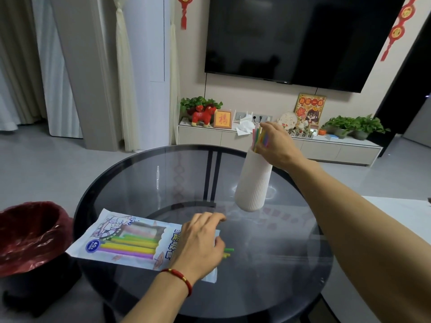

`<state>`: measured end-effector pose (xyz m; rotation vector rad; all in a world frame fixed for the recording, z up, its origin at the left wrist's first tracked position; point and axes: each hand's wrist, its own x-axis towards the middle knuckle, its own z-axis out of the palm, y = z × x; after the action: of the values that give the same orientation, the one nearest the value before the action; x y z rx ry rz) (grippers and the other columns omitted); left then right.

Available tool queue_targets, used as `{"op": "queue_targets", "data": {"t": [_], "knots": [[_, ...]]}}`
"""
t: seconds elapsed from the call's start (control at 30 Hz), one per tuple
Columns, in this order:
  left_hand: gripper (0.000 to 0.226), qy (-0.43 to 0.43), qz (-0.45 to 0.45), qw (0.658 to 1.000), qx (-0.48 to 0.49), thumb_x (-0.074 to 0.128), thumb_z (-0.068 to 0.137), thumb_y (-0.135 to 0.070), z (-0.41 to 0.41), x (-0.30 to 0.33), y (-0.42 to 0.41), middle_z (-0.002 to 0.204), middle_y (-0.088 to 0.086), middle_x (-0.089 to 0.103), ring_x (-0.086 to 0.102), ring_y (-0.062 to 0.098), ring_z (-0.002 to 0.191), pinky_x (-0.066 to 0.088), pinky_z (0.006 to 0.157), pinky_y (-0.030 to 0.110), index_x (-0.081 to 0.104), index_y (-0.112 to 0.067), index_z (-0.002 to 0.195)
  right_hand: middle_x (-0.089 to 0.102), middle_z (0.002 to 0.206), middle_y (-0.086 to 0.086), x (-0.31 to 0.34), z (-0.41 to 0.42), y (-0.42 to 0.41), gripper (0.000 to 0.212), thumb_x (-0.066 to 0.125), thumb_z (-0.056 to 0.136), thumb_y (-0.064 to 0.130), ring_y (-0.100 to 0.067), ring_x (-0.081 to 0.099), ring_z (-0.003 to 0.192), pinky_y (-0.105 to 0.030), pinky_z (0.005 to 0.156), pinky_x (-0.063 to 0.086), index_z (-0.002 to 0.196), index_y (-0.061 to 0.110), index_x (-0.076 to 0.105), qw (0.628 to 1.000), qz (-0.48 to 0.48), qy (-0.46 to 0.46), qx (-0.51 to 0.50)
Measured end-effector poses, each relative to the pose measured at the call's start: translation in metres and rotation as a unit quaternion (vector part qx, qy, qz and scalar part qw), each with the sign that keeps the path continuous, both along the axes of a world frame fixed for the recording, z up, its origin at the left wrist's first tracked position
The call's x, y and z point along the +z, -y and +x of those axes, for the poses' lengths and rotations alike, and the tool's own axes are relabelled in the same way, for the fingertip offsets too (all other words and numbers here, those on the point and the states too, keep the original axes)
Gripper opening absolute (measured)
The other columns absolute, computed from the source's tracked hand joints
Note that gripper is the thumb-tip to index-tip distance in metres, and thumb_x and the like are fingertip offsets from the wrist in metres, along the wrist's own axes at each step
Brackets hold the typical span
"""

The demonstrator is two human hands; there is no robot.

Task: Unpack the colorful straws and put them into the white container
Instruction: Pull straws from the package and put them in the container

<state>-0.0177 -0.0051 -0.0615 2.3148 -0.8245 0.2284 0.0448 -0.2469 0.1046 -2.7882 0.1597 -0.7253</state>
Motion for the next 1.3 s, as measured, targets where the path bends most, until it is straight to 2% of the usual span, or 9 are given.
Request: {"op": "queue_targets", "data": {"t": [0.13,0.27,0.43,0.6,0.73,0.87,1.03,1.17,1.3], "knots": [[0.068,0.005,0.157,0.986,0.051,0.039,0.080,-0.061,0.006,-0.003,-0.014,0.143,-0.012,0.045,0.035,0.014,0.133,0.029,0.112,0.044,0.038,-0.033,0.141,0.050,0.158,-0.014,0.006,-0.012,0.000,0.049,0.062,0.102,0.019,-0.032,0.045,0.145,-0.045,0.120,0.034,0.148,0.006,0.053,0.997,0.005,0.074,0.002],[0.104,-0.033,0.254,0.965,0.054,0.022,0.069,-0.090,0.010,-0.010,-0.026,0.165,-0.007,0.016,0.009,0.020,0.151,0.008,0.118,0.060,0.014,-0.033,0.155,0.067,0.127,-0.013,-0.016,-0.040,-0.016,0.026,0.064,0.097,0.009,-0.026,0.059,0.114,-0.034,0.099,0.046,0.123,0.008,0.067,0.988,0.028,0.145,0.031],[0.137,-0.025,0.356,0.933,-0.040,0.036,0.048,-0.102,0.017,-0.018,-0.045,0.167,0.000,-0.008,-0.016,0.020,0.152,-0.012,0.116,0.065,-0.012,-0.032,0.155,0.072,0.115,-0.005,-0.092,-0.081,-0.049,0.024,0.063,0.099,0.013,-0.017,0.065,0.101,-0.031,0.088,0.054,0.120,0.009,0.073,0.981,0.178,-0.051,0.062],[0.119,0.005,0.314,0.949,-0.031,0.046,0.060,-0.085,0.018,-0.009,-0.048,0.141,-0.003,0.037,0.033,0.019,0.138,0.006,0.119,0.063,0.008,-0.026,0.156,0.076,0.096,0.001,-0.164,-0.106,-0.068,0.017,0.062,0.099,0.018,-0.017,0.068,0.089,-0.016,0.072,0.047,0.105,0.011,0.076,0.957,0.243,-0.153,0.045],[0.097,0.061,0.315,0.947,-0.026,0.045,0.068,-0.068,0.014,-0.002,-0.042,0.125,-0.001,0.042,0.049,0.023,0.120,0.019,0.117,0.057,0.021,-0.024,0.151,0.073,0.085,0.008,-0.185,-0.113,-0.079,0.021,0.054,0.103,0.026,-0.014,0.067,0.078,-0.018,0.065,0.049,0.098,0.017,0.073,0.932,0.338,-0.127,0.038],[0.097,0.136,0.339,0.931,-0.027,0.069,0.073,-0.047,0.010,0.010,-0.036,0.126,0.000,0.040,0.051,0.023,0.114,0.034,0.106,0.048,0.016,-0.026,0.151,0.078,0.090,-0.001,-0.187,-0.116,-0.085,0.016,0.059,0.104,0.027,-0.009,0.071,0.066,-0.022,0.057,0.057,0.108,0.017,0.071,0.896,0.429,-0.094,0.071],[0.116,0.259,0.398,0.880,-0.011,0.072,0.071,-0.003,0.000,0.028,-0.035,0.141,0.008,0.032,0.041,0.027,0.126,0.010,0.114,0.067,-0.003,-0.029,0.155,0.080,0.081,-0.010,-0.198,-0.121,-0.084,0.019,0.072,0.097,0.025,-0.021,0.074,0.068,-0.038,0.068,0.066,0.102,0.007,0.072,0.847,0.513,-0.108,0.083],[0.120,0.267,0.419,0.868,-0.010,0.071,0.076,-0.002,-0.007,0.032,-0.037,0.148,0.011,0.025,0.031,0.028,0.137,0.003,0.112,0.071,-0.015,-0.033,0.154,0.084,0.096,-0.010,-0.199,-0.121,-0.086,0.032,0.074,0.097,0.033,-0.028,0.081,0.081,-0.031,0.070,0.065,0.113,0.006,0.072,0.763,0.617,-0.147,0.125],[0.119,0.281,0.406,0.869,-0.006,0.071,0.077,-0.004,-0.008,0.030,-0.038,0.147,0.011,0.026,0.031,0.029,0.137,0.003,0.111,0.072,-0.014,-0.035,0.154,0.083,0.097,-0.013,-0.200,-0.121,-0.086,0.031,0.080,0.091,0.033,-0.021,0.077,0.077,-0.029,0.073,0.063,0.106,0.006,0.078,0.741,0.636,-0.161,0.146]]}}
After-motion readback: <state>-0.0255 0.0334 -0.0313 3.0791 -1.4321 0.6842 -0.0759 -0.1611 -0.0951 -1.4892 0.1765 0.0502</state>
